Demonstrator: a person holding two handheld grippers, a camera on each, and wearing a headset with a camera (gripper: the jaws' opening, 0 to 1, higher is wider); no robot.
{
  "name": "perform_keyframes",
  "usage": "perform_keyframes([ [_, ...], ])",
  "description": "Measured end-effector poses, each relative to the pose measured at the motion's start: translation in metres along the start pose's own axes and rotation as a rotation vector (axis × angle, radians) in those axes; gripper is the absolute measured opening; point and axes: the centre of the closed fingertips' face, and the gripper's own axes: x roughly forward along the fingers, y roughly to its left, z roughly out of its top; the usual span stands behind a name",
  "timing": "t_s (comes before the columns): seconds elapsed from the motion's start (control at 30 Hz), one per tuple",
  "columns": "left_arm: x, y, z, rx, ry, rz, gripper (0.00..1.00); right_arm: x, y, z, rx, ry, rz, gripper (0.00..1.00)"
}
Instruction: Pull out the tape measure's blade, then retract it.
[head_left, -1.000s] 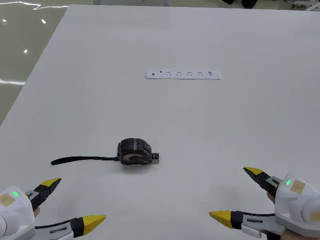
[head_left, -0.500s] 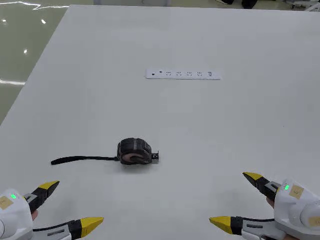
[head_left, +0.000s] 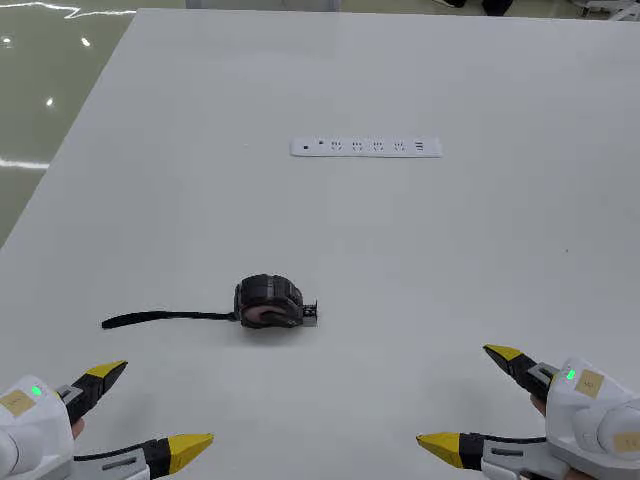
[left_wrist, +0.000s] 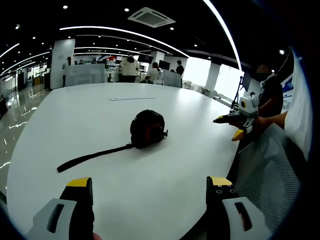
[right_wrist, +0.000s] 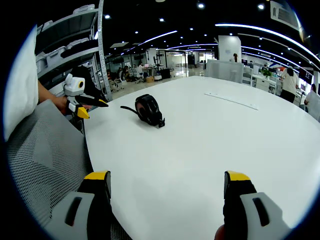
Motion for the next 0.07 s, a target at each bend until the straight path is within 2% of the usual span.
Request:
perform_keyframes([
  [0.07,0.0013,-0.002,0.0005,0.006,0.0,-0.002,0.91,0.0,-0.0002,0.0,0.001,-0.002,-0.002,0.9],
])
